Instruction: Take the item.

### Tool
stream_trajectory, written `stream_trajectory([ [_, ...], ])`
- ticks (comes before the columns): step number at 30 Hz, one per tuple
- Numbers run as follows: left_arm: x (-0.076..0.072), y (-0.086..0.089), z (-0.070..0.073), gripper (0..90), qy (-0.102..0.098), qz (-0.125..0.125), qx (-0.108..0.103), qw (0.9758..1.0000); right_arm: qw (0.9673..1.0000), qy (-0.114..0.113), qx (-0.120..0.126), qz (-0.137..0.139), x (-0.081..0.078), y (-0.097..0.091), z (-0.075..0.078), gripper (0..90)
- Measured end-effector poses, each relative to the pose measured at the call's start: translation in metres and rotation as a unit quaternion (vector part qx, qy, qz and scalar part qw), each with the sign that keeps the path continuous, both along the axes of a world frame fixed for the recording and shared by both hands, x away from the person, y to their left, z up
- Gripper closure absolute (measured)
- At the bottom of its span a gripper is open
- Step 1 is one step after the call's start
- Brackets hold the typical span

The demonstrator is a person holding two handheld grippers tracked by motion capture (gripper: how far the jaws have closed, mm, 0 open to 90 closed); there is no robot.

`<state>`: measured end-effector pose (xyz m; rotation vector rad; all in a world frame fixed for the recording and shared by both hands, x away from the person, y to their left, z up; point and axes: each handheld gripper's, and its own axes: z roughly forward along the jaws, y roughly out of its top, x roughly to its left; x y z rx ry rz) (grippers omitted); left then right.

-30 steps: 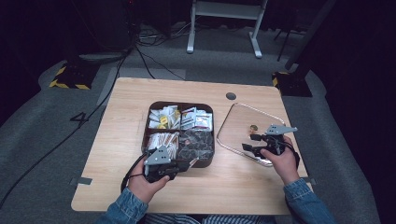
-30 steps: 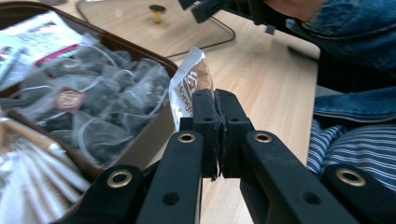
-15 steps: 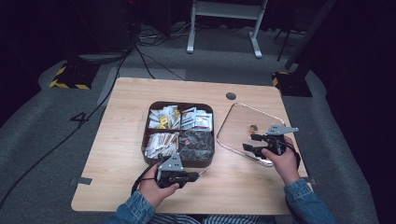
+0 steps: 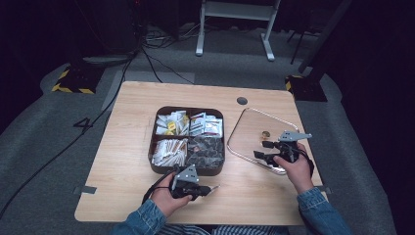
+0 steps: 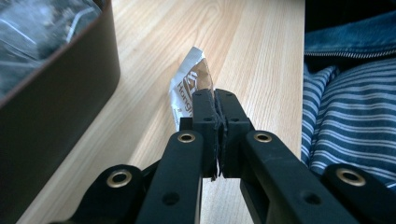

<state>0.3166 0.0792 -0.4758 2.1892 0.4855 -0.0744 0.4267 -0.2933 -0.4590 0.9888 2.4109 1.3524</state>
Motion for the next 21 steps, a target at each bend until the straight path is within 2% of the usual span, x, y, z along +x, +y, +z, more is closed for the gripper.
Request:
stream_trajectory([
  [10,0.0,-0.0074,-0.0068,87.6,0.017,-0.012,0.004,0.9998,1.0,0.005,0.002,-0.002,0.0005,-0.0013,-0.0013,32.9],
  [13,-0.0002,-0.0089,-0.0089,85.6,0.026,-0.015,-0.002,0.9995,1.0,0.006,0.001,-0.003,0.0005,-0.0014,-0.002,33.0],
  [14,0.0,-0.009,-0.0092,81.0,0.027,-0.012,-0.005,0.9995,1.0,0.005,0.001,-0.003,0.0004,-0.0015,-0.002,33.0],
  [16,0.0006,-0.009,-0.0092,62.3,0.03,0.005,-0.013,0.9995,1.0,0.005,0.002,-0.002,0.0002,-0.002,-0.0015,33.0],
  [17,0.001,-0.0085,-0.0086,57.8,0.034,0.006,-0.015,0.9993,1.0,0.005,0.002,-0.003,0.0001,-0.0023,-0.0014,33.0],
  [21,0.001,-0.0073,-0.0063,52.2,0.03,0.012,-0.026,0.9991,1.0,0.005,0.002,-0.006,0.0002,-0.0035,-0.0015,33.0],
])
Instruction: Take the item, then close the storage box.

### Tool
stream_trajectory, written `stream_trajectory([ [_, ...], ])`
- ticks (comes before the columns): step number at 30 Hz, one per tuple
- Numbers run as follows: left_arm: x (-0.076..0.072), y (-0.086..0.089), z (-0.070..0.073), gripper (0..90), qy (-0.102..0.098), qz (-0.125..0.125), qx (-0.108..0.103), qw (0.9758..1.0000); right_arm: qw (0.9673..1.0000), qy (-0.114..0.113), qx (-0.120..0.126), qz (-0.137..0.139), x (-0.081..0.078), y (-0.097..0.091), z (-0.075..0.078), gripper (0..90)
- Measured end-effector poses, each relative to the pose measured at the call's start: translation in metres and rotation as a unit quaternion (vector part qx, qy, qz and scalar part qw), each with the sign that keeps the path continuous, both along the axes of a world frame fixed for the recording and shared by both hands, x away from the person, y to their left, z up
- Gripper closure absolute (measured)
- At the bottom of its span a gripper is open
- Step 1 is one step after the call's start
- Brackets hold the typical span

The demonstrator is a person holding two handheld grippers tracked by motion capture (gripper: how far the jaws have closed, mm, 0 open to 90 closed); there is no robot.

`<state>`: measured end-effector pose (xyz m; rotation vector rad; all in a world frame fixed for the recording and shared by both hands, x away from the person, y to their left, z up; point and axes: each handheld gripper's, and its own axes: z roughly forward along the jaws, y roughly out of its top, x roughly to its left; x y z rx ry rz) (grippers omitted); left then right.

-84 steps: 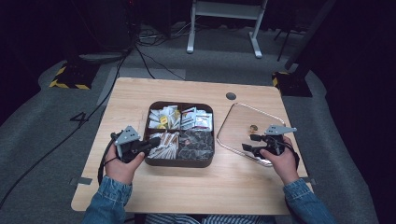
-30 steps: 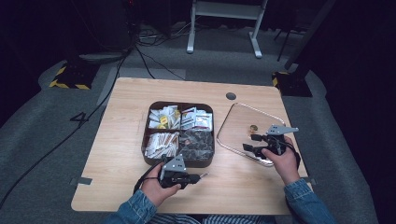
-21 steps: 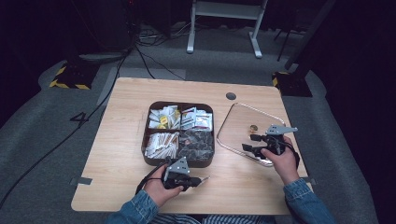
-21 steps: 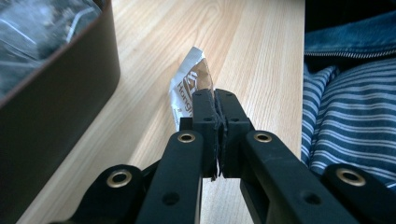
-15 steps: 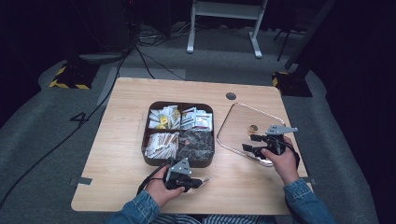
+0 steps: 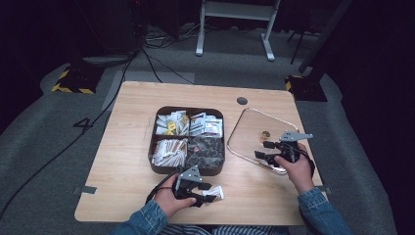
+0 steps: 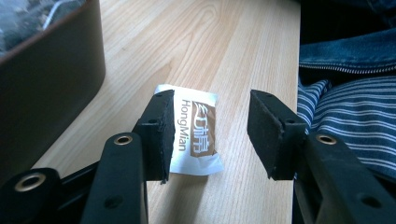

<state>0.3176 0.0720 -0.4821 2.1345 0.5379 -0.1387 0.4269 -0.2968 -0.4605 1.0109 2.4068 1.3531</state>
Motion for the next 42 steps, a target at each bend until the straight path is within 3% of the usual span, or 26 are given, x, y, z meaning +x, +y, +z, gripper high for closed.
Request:
stream_trajectory([
  [11,-0.002,0.016,0.025,39.4,-0.049,0.039,-0.03,0.9976,1.0,0.001,-0.001,0.003,0.001,0.002,-0.001,32.9],
  [21,0.001,0.04,0.046,37.1,-0.083,0.091,-0.05,0.9912,1.0,0.0,-0.004,0.001,0.002,0.001,-0.002,32.9],
  [22,0.003,0.047,0.052,36.7,-0.091,0.106,-0.054,0.9887,1.0,0.0,-0.005,-0.001,0.001,0.0,-0.002,32.9],
  [28,0.005,0.063,0.066,36.6,-0.123,0.134,-0.048,0.9822,1.0,0.001,-0.002,-0.008,-0.002,-0.005,-0.002,32.9],
  [32,0.011,0.073,0.074,36.6,-0.133,0.164,-0.049,0.9762,0.9999,0.001,-0.004,-0.014,-0.005,-0.01,-0.002,32.9],
  [36,0.016,0.081,0.077,36.7,-0.134,0.182,-0.046,0.973,0.9998,0.0,-0.006,-0.018,-0.009,-0.016,-0.003,32.9],
  [40,0.019,0.093,0.081,36.5,-0.138,0.216,-0.042,0.9656,0.9995,-0.005,-0.009,-0.029,-0.01,-0.021,-0.002,31.7],
  [41,0.02,0.098,0.082,36.3,-0.139,0.234,-0.042,0.9614,0.9994,-0.007,-0.009,-0.031,-0.01,-0.021,-0.002,31.5],
  [42,0.02,0.102,0.082,36.0,-0.139,0.245,-0.04,0.9587,0.9993,-0.008,-0.009,-0.035,-0.009,-0.022,-0.003,31.1],
])
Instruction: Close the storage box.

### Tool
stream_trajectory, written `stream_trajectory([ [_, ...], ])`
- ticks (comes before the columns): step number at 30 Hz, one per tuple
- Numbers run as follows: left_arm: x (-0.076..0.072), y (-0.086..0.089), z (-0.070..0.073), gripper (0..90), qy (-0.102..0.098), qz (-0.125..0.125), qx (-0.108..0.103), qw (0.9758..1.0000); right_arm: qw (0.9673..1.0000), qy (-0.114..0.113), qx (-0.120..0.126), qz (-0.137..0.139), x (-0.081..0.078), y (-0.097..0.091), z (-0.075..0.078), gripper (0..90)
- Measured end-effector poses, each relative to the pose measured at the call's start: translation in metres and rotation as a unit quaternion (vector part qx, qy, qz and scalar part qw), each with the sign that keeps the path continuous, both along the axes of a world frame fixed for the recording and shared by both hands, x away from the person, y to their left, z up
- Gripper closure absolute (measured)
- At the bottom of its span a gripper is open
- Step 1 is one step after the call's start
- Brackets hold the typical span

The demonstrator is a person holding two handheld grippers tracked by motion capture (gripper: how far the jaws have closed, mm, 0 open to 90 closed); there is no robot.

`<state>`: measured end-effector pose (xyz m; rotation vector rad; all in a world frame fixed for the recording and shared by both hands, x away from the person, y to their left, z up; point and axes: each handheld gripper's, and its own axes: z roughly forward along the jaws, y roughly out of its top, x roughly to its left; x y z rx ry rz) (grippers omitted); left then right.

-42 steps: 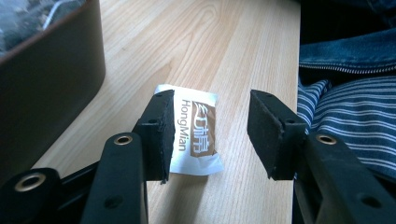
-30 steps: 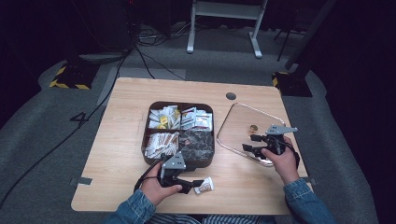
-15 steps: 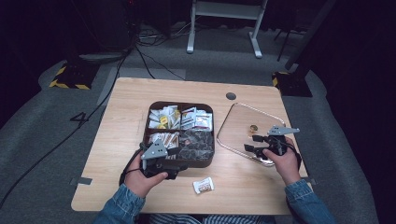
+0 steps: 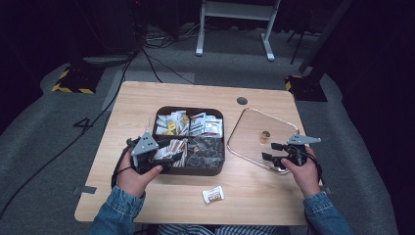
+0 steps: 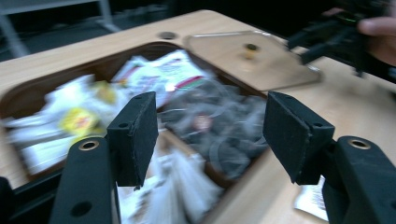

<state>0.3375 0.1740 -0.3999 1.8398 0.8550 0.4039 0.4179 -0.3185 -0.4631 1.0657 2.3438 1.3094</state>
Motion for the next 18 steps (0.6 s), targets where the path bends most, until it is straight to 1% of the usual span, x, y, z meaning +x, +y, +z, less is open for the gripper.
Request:
stream_trajectory([
  [1,0.0,0.005,0.0,35.5,0.002,0.015,-0.005,0.9999,1.0,-0.001,-0.001,-0.001,0.001,0.0,0.0,30.6],
  [3,0.001,0.016,-0.001,34.5,0.003,0.038,-0.005,0.9993,0.9999,-0.006,-0.005,-0.008,0.003,0.0,-0.002,29.4],
  [5,0.002,0.023,-0.002,33.9,0.005,0.058,-0.002,0.9983,0.9999,-0.009,-0.007,-0.013,0.005,0.001,-0.002,28.3],
  [7,0.003,0.032,-0.004,33.8,0.005,0.079,0.003,0.9968,0.9996,-0.018,-0.014,-0.017,0.008,0.001,-0.002,27.4],
  [9,0.006,0.041,-0.006,33.9,0.01,0.097,0.0,0.9953,0.9992,-0.024,-0.021,-0.025,0.01,0.002,-0.003,26.1],
  [10,0.007,0.045,-0.007,33.9,0.012,0.1,0.001,0.9949,0.9989,-0.027,-0.025,-0.03,0.012,0.002,-0.004,25.5],
  [11,0.008,0.049,-0.008,33.6,0.011,0.108,0.006,0.9941,0.9987,-0.029,-0.027,-0.032,0.012,0.002,-0.005,25.4],
  [13,0.01,0.056,-0.01,32.9,0.011,0.125,0.016,0.9919,0.9983,-0.031,-0.029,-0.038,0.015,0.002,-0.006,25.3],
  [15,0.012,0.064,-0.013,32.6,0.017,0.139,0.016,0.99,0.998,-0.034,-0.03,-0.044,0.018,0.002,-0.007,25.3],
  [16,0.014,0.067,-0.015,32.3,0.019,0.15,0.017,0.9884,0.9979,-0.032,-0.032,-0.047,0.02,0.001,-0.008,25.4],
  [17,0.015,0.071,-0.017,32.1,0.019,0.163,0.028,0.986,0.9977,-0.031,-0.034,-0.05,0.022,0.0,-0.008,26.4],
  [18,0.016,0.073,-0.019,31.7,0.02,0.177,0.037,0.9832,0.9977,-0.024,-0.037,-0.051,0.023,-0.001,-0.008,29.2],
])
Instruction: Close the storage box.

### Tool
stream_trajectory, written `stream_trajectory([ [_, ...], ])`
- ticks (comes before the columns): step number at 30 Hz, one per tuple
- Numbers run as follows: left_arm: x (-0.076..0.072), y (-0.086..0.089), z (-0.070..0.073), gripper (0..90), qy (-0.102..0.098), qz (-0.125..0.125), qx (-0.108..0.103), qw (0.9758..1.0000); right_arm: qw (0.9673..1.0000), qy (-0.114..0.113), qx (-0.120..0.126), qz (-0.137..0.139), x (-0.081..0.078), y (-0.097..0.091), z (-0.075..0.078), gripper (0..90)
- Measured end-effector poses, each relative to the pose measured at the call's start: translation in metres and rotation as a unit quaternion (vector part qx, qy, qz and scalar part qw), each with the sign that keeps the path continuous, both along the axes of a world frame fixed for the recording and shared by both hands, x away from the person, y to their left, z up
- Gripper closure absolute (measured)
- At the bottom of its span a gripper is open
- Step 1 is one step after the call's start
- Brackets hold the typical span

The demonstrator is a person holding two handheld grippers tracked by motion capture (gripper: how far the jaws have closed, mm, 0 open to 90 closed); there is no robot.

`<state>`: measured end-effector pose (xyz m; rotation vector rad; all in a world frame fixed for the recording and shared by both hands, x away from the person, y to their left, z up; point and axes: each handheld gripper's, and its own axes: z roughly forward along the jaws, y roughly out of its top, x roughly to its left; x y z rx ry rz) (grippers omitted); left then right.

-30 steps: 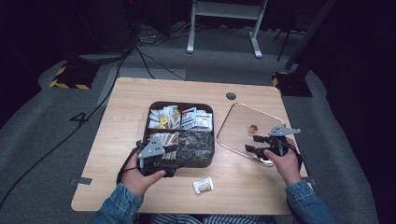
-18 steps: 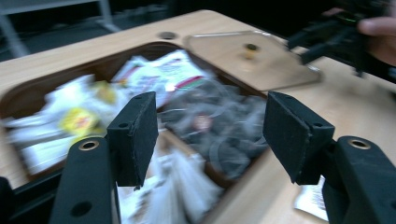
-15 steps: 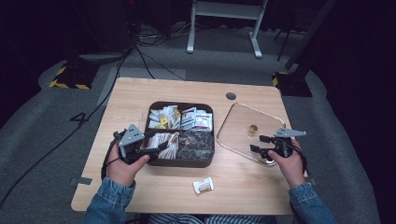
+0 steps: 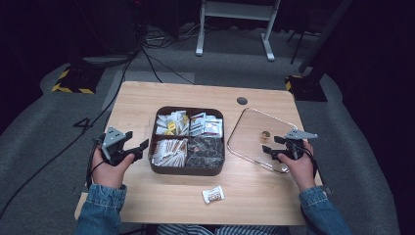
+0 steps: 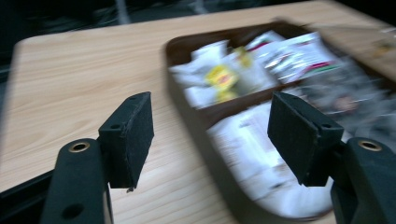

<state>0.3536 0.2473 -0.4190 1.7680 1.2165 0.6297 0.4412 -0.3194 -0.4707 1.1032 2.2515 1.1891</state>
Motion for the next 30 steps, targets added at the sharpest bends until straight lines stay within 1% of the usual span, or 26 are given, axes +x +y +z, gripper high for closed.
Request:
stream_trajectory([
  [1,0.002,0.004,-0.003,30.7,0.004,0.013,0.004,0.9999,1.0,0.007,-0.005,-0.003,0.001,-0.001,0.0,30.7],
  [3,0.004,0.009,-0.01,29.9,0.018,0.024,0.004,0.9995,0.9998,0.009,-0.01,-0.012,0.004,-0.005,-0.001,30.0],
  [4,0.005,0.01,-0.013,29.9,0.022,0.028,0.004,0.9993,0.9997,0.009,-0.012,-0.017,0.006,-0.007,-0.002,29.6],
  [5,0.006,0.012,-0.016,29.9,0.027,0.033,0.009,0.999,0.9997,0.01,-0.013,-0.02,0.007,-0.008,-0.003,29.1],
  [8,0.008,0.018,-0.026,29.6,0.043,0.044,0.032,0.9976,0.9993,0.013,-0.012,-0.032,0.012,-0.011,-0.005,28.5],
  [10,0.009,0.023,-0.033,29.1,0.058,0.049,0.046,0.996,0.9992,0.014,-0.011,-0.037,0.016,-0.012,-0.007,28.7],
  [11,0.009,0.025,-0.036,28.6,0.069,0.052,0.057,0.9946,0.9991,0.015,-0.01,-0.039,0.018,-0.011,-0.007,29.7],
  [12,0.009,0.027,-0.039,28.3,0.073,0.055,0.06,0.994,0.999,0.016,-0.003,-0.041,0.021,-0.01,-0.008,31.1],
  [15,0.01,0.031,-0.048,27.9,0.087,0.056,0.055,0.9931,0.9988,0.017,0.004,-0.045,0.026,-0.007,-0.009,31.9],
  [17,0.01,0.033,-0.052,27.3,0.097,0.054,0.055,0.9922,0.9989,0.011,0.003,-0.046,0.029,-0.004,-0.009,32.4],
  [19,0.01,0.034,-0.056,27.0,0.103,0.054,0.055,0.9918,0.9989,0.01,-0.001,-0.045,0.032,-0.001,-0.009,33.4],
  [20,0.01,0.034,-0.058,26.8,0.106,0.053,0.057,0.9913,0.999,0.011,-0.003,-0.044,0.034,0.001,-0.009,34.3],
  [21,0.009,0.035,-0.06,26.8,0.109,0.053,0.058,0.9909,0.9989,0.014,-0.004,-0.044,0.036,0.002,-0.01,37.1],
  [22,0.009,0.034,-0.062,26.8,0.112,0.053,0.058,0.9906,0.9989,0.019,-0.007,-0.043,0.037,0.003,-0.01,42.1],
  [23,0.009,0.034,-0.064,26.7,0.117,0.053,0.058,0.99,0.9987,0.026,-0.009,-0.041,0.039,0.004,-0.01,43.6],
  [24,0.009,0.034,-0.066,26.7,0.118,0.053,0.058,0.9899,0.9984,0.032,-0.013,-0.044,0.042,0.005,-0.011,43.7],
  [28,0.01,0.032,-0.072,26.7,0.129,0.049,0.06,0.9886,0.9979,0.035,-0.026,-0.049,0.05,0.009,-0.014,44.0],
  [30,0.011,0.032,-0.074,26.7,0.13,0.048,0.063,0.9883,0.9973,0.039,-0.036,-0.05,0.053,0.011,-0.018,44.4],
])
